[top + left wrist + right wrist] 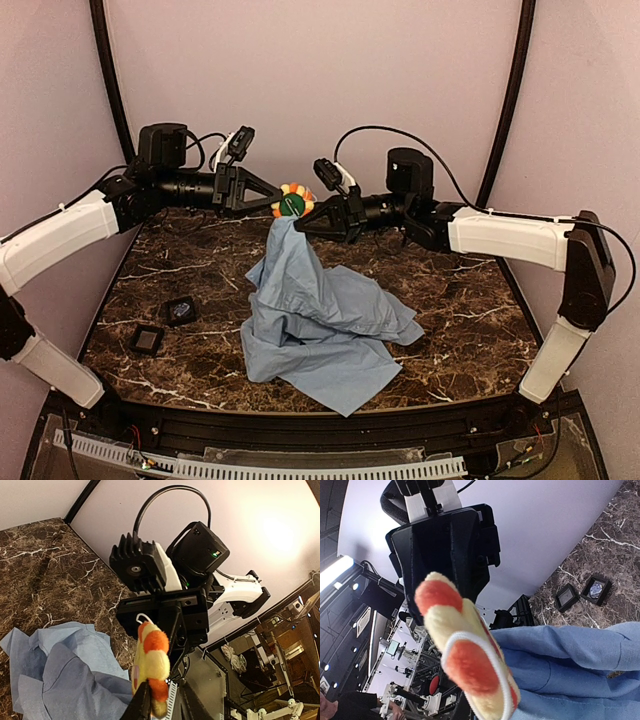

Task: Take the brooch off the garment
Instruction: Pass from the left arm to the right

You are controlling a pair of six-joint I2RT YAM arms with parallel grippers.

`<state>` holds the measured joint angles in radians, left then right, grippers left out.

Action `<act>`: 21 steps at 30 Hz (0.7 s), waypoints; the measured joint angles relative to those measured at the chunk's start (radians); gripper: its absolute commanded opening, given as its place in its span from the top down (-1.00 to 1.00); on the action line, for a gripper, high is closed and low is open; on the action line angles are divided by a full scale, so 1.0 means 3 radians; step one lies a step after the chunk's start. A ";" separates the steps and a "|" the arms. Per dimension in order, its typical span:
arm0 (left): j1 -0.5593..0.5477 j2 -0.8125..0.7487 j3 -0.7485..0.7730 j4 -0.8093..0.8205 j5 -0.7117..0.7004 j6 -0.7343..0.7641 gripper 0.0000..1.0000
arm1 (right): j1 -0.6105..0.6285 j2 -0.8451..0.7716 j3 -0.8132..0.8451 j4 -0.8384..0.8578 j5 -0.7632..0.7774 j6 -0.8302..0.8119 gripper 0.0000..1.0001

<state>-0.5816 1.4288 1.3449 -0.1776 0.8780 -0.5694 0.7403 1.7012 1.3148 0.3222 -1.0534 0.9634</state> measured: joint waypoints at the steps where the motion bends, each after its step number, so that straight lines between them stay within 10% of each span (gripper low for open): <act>1: 0.0000 0.0004 -0.0004 0.0018 0.0013 -0.0013 0.36 | -0.0003 0.0008 -0.0017 0.0065 -0.0011 0.0052 1.00; 14: 0.0000 0.0041 -0.0080 0.0230 0.0083 -0.0136 -0.20 | -0.0033 0.0114 -0.0121 0.0652 -0.0148 0.0525 1.00; 21: 0.0000 0.0107 -0.0090 0.0314 0.0113 -0.0177 -0.06 | -0.0048 0.0170 -0.0141 0.0949 -0.0196 0.0743 1.00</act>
<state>-0.5816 1.4609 1.3178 -0.0834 0.9119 -0.6224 0.7258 1.7523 1.2724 0.6067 -1.1122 1.1862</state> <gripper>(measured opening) 0.593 0.005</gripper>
